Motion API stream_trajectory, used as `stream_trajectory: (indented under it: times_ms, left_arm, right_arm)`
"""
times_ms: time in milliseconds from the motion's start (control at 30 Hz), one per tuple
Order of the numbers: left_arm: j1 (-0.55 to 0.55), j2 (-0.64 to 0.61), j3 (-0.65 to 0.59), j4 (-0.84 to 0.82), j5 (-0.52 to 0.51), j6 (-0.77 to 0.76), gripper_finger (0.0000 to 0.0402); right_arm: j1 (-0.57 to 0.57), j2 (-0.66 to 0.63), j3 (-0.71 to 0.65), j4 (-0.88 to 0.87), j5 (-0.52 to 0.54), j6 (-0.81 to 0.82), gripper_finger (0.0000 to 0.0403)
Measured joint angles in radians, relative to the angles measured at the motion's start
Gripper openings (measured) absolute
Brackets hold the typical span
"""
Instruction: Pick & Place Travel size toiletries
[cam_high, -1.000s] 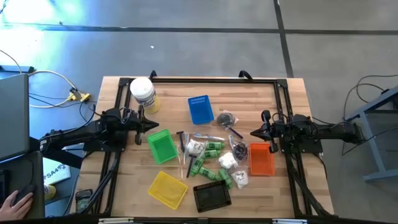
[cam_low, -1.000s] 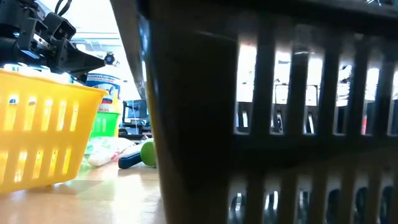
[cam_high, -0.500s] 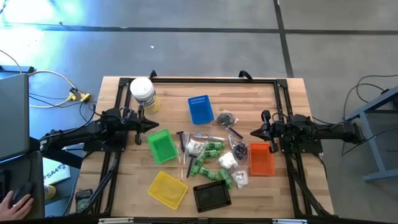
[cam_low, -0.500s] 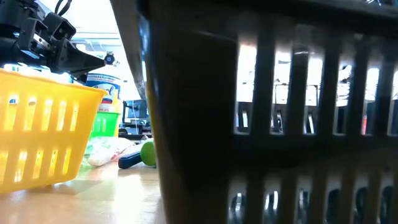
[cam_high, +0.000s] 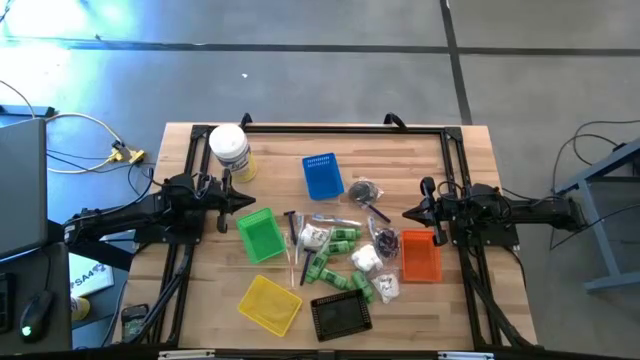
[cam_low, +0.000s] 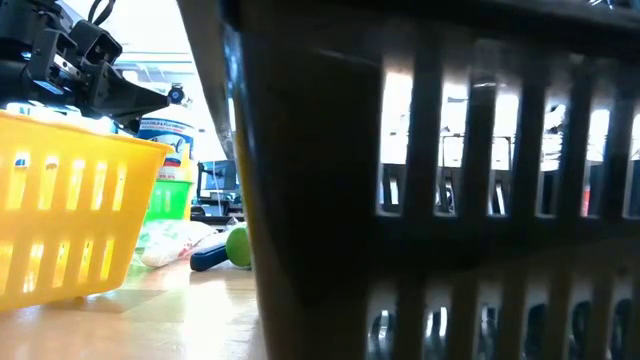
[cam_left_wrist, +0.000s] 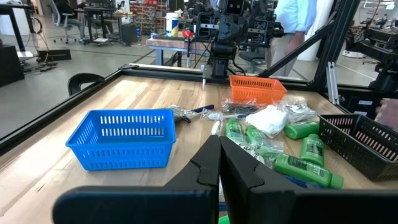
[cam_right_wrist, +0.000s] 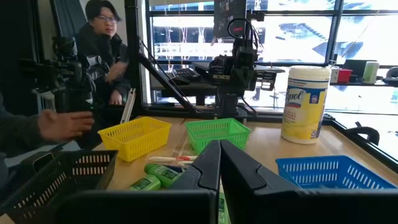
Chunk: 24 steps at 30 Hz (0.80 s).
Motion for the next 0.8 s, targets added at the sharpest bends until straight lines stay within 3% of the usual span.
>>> stream_trajectory:
  times_ms: [800]
  left_arm:
    - [0.0, 0.0, 0.0, 0.002, 0.001, -0.004, 0.0]
  right_arm:
    - [0.0, 0.0, 0.0, 0.071, -0.001, -0.048, 0.0003]
